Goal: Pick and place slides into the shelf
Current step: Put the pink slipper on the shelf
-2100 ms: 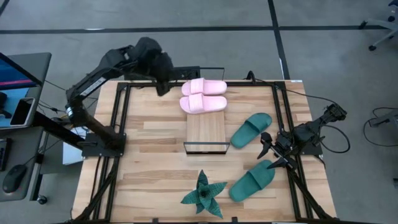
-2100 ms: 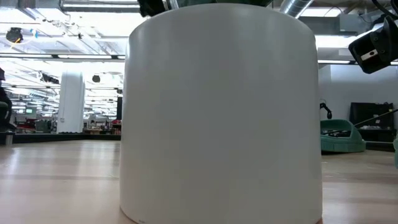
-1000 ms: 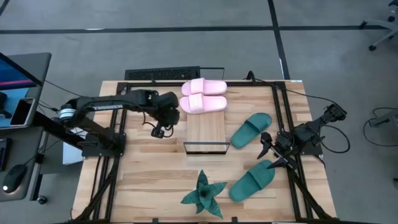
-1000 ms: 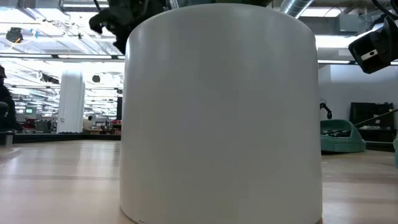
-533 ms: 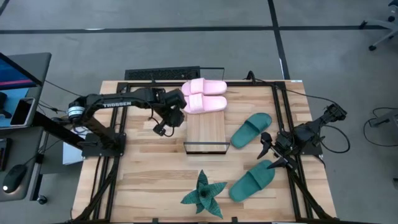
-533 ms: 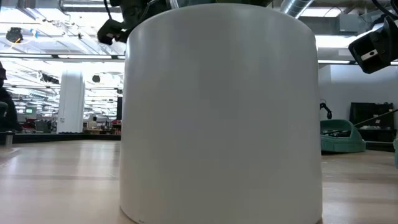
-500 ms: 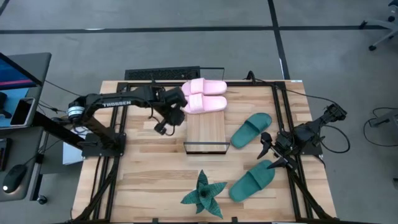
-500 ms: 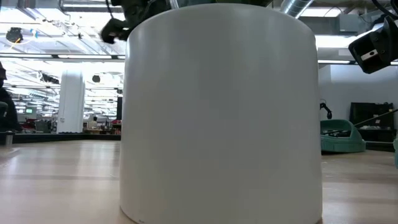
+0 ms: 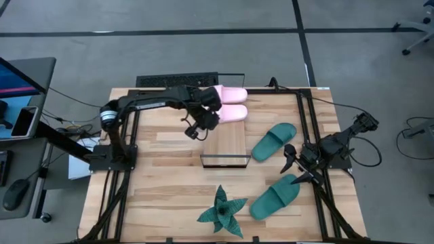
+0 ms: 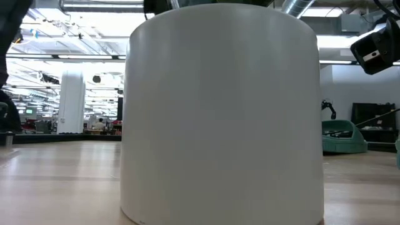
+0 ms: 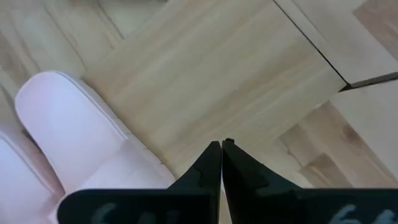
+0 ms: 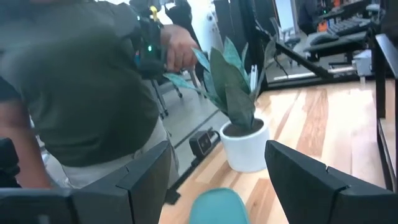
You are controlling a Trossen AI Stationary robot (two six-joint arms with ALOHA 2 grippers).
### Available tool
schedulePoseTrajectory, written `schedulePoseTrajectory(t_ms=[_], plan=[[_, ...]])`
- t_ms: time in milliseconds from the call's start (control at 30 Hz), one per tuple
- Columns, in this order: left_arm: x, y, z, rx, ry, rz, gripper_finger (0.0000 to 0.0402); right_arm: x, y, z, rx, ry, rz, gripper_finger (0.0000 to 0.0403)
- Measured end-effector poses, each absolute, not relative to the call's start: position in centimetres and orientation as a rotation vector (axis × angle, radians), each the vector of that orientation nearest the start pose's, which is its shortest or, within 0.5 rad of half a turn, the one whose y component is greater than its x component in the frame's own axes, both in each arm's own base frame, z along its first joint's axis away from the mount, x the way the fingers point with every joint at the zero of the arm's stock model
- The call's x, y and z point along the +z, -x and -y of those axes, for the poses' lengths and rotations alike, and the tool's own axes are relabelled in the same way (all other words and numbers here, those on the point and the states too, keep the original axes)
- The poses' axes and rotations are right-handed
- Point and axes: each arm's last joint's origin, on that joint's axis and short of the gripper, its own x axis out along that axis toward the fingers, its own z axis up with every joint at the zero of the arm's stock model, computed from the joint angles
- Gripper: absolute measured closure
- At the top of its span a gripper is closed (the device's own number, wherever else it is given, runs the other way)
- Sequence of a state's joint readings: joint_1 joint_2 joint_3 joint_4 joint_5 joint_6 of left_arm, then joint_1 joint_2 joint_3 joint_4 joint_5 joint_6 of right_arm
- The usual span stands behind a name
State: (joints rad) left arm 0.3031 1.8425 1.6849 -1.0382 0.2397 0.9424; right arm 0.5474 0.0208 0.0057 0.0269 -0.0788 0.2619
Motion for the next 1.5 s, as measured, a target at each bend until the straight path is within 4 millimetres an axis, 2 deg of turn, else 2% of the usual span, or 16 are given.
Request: schedulePoseTrajectory(t_ms=[233, 500, 833, 1267, 1500], plan=[[28.6, -38.3, -11.3, -0.478, -0.511, -1.059, 0.0401, 16.6, -8.3, -5.3, 0.623, -0.255, -0.074, 0.0149], [27.3, -38.8, -12.0, -0.459, -0.443, -1.094, 0.0401, 16.6, -8.3, -5.3, 0.623, -0.255, -0.074, 0.0149], [24.7, -39.6, -12.8, -0.444, -0.347, -1.161, 0.0401, 16.6, -8.3, -5.3, 0.623, -0.255, -0.075, 0.0149], [24.9, -40.1, -13.3, -0.305, -0.328, -1.158, 0.0401, 16.6, -8.3, -5.3, 0.623, -0.255, -0.074, 0.0149], [24.9, -40.0, -13.1, -0.227, -0.235, -1.188, 0.0401, 16.6, -8.3, -5.3, 0.623, -0.255, -0.074, 0.0149]])
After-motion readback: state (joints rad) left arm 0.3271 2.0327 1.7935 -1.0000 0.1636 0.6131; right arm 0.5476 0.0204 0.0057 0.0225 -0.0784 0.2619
